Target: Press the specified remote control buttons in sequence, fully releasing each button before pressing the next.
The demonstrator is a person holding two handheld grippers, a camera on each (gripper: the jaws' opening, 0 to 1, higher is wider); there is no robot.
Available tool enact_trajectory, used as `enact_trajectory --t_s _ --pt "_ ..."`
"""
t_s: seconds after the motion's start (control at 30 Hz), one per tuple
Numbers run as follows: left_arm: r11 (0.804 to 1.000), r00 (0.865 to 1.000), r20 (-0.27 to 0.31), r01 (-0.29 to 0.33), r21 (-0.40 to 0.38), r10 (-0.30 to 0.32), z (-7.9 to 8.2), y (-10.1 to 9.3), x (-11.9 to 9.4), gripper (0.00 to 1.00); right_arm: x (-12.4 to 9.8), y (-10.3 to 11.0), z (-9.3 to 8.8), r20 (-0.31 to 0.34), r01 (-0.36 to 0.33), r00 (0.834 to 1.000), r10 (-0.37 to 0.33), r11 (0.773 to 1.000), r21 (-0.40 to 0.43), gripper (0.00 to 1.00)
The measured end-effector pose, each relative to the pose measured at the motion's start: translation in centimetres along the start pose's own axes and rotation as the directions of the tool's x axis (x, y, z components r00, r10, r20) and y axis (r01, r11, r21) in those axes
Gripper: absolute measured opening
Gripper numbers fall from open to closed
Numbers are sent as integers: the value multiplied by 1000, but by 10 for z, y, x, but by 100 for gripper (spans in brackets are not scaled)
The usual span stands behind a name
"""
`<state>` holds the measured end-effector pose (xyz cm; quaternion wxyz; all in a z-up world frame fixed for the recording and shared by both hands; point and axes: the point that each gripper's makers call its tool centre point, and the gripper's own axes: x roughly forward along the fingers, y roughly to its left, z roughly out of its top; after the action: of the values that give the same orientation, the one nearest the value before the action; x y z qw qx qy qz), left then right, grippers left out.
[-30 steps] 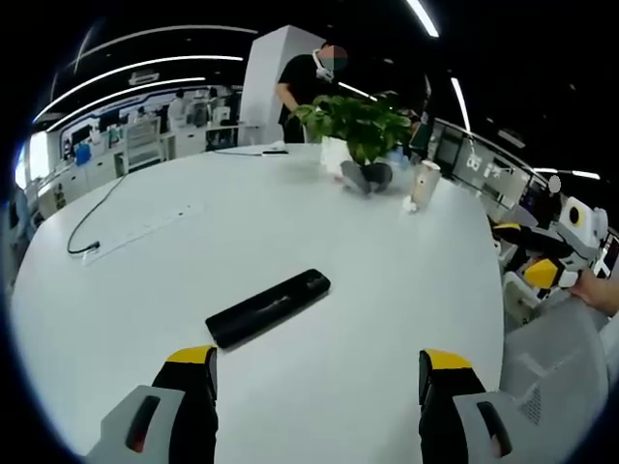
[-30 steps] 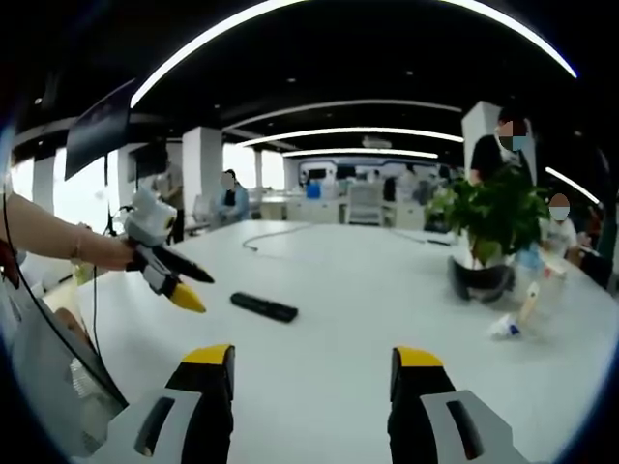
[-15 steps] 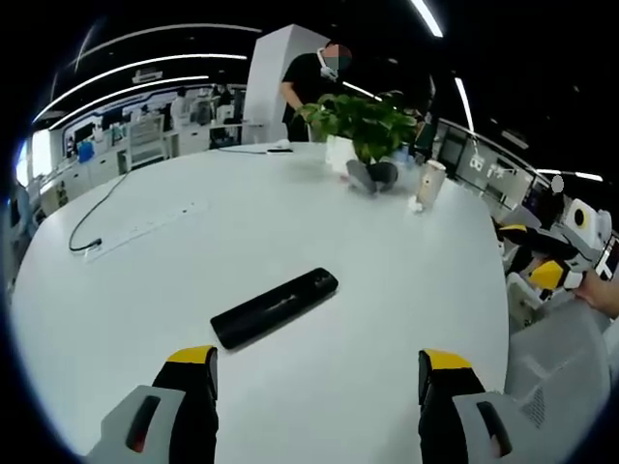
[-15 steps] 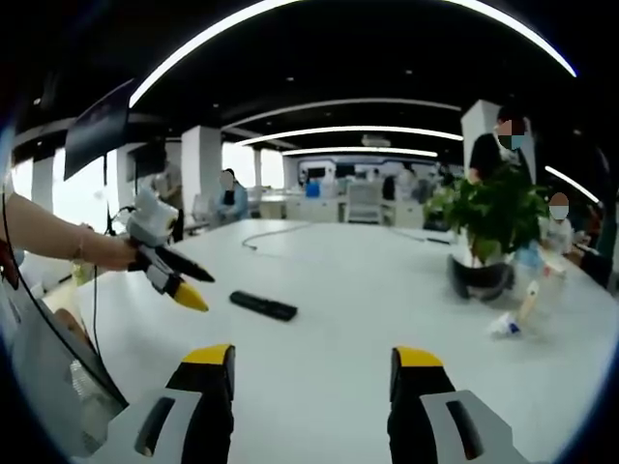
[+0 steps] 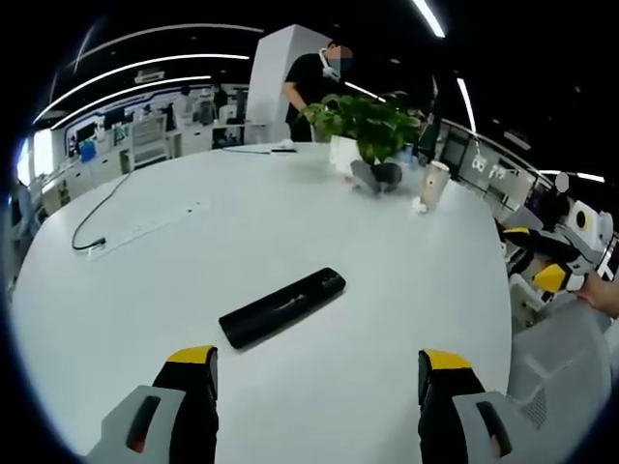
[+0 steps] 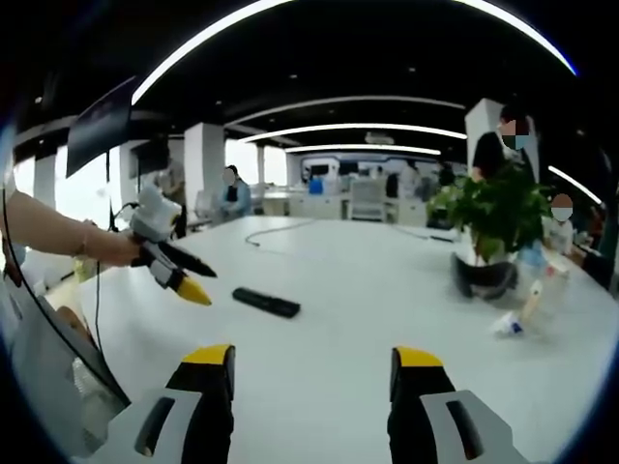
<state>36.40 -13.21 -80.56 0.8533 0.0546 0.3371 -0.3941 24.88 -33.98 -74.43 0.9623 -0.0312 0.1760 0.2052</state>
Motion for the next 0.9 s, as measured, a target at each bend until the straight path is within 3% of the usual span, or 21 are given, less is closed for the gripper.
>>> enact_trajectory --t_s 0.47,0.9 --pt "1000 999 -35 3 28 -2 -8 -1 11 87 0 0 -1 -6 0 1000 0 1000 1 63" --pt "999 999 -26 20 34 -19 3 4 17 87 1 0 -3 -13 -3 1000 3 1000 8 63"
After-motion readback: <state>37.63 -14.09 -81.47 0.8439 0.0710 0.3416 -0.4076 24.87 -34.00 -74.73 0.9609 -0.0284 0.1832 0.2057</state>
